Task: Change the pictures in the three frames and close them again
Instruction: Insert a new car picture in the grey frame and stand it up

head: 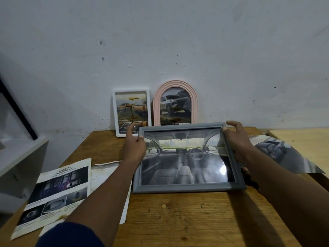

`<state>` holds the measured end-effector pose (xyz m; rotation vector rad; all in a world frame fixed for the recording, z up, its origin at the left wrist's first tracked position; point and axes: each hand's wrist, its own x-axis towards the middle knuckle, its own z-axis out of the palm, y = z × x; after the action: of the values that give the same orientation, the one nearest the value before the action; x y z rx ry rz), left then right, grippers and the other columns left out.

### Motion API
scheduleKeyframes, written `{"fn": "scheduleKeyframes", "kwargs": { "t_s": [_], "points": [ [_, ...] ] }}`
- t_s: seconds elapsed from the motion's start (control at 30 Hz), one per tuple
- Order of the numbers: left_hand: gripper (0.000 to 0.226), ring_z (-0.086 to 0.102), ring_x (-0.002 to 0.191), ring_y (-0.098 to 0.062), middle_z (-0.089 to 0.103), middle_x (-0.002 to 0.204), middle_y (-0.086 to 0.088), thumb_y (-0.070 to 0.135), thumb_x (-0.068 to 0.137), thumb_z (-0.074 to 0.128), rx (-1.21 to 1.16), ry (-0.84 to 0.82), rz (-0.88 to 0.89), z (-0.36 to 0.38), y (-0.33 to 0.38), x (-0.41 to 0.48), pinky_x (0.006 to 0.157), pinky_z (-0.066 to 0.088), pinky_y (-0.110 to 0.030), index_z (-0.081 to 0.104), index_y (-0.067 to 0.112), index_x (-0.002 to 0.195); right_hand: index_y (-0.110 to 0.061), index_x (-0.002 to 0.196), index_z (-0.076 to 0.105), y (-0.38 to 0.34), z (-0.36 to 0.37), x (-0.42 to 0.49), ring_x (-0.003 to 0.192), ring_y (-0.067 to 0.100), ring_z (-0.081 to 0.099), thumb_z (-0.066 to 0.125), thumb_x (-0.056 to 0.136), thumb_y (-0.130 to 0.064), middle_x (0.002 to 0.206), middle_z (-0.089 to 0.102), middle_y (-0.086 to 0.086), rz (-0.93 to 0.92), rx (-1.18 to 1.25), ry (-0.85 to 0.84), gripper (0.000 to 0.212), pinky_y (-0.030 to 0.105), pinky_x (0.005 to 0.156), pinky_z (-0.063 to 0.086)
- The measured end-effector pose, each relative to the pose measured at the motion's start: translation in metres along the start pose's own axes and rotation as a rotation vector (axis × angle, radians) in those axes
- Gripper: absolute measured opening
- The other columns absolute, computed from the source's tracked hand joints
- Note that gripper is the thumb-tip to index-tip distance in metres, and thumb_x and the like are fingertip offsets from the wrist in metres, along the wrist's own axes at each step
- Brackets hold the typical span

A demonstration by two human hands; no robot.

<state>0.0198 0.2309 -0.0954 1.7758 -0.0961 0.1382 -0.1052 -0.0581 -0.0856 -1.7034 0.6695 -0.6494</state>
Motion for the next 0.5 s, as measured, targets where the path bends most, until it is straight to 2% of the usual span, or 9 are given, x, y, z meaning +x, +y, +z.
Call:
{"fn": "scheduleKeyframes", "kwargs": {
  "t_s": [0.03,0.1,0.2,0.27,0.37,0.43,0.5],
  "points": [
    [0.055,0.054,0.067,-0.013,0.054,0.085,0.007,0.006,0.105,0.047,0.001,-0.007,0.01,0.0,0.002,-0.002,0.055,0.045,-0.028,0.037,0.036,0.15,-0.032,0.122,0.052,-0.004,-0.001,-0.005,0.078,0.029,0.063,0.057,0.097,-0.032,0.09,0.064,0.017,-0.02,-0.01,-0.014,0.025,0.043,0.077,0.055],
    [0.053,0.055,0.072,-0.012,0.048,0.087,0.018,0.005,0.105,0.045,0.001,-0.005,0.014,0.001,0.005,-0.005,0.06,0.047,-0.03,0.039,0.035,0.149,-0.031,0.133,0.048,-0.007,-0.002,-0.007,0.073,0.028,0.058,0.054,0.1,-0.021,0.086,0.06,0.017,-0.031,-0.007,-0.028,0.035,0.044,0.072,0.053],
    [0.053,0.056,0.072,-0.012,0.047,0.092,0.022,0.003,0.105,0.043,0.001,0.007,0.008,0.001,0.006,-0.005,0.058,0.046,-0.027,0.041,0.032,0.149,-0.028,0.125,0.057,-0.012,-0.004,-0.008,0.068,0.029,0.06,0.054,0.1,-0.025,0.089,0.064,0.017,0.033,0.1,0.012,0.026,0.041,0.065,0.053],
    [0.052,0.056,0.073,-0.012,0.051,0.095,0.018,0.003,0.105,0.043,-0.015,0.004,0.001,0.001,0.007,-0.005,0.057,0.046,-0.027,0.041,0.03,0.149,-0.026,0.117,0.062,-0.015,-0.006,-0.009,0.064,0.03,0.06,0.057,0.098,-0.031,0.09,0.064,0.02,0.096,0.207,0.039,0.02,0.04,0.057,0.052],
    [0.048,0.056,0.07,-0.012,0.059,0.107,0.002,0.005,0.105,0.045,-0.032,-0.001,-0.01,0.003,0.007,-0.006,0.051,0.045,-0.022,0.041,0.028,0.147,-0.02,0.113,0.065,-0.016,-0.009,-0.006,0.063,0.031,0.059,0.063,0.096,-0.028,0.092,0.063,0.022,0.105,0.252,0.067,0.02,0.037,0.053,0.05],
    [0.046,0.055,0.068,-0.012,0.061,0.114,-0.006,0.006,0.105,0.046,-0.048,0.012,-0.029,0.004,0.008,-0.007,0.046,0.042,-0.019,0.042,0.028,0.145,-0.015,0.111,0.065,-0.015,-0.011,-0.003,0.061,0.029,0.057,0.065,0.094,-0.026,0.088,0.062,0.02,0.101,0.265,0.084,0.02,0.033,0.051,0.049],
    [0.044,0.056,0.071,-0.013,0.061,0.115,-0.008,0.007,0.105,0.048,-0.071,0.022,-0.048,0.004,0.009,-0.006,0.05,0.044,-0.022,0.043,0.028,0.143,-0.013,0.103,0.064,-0.016,-0.012,-0.003,0.057,0.026,0.055,0.066,0.094,-0.023,0.081,0.06,0.018,0.104,0.28,0.097,0.014,0.031,0.051,0.049]
  ]
}}
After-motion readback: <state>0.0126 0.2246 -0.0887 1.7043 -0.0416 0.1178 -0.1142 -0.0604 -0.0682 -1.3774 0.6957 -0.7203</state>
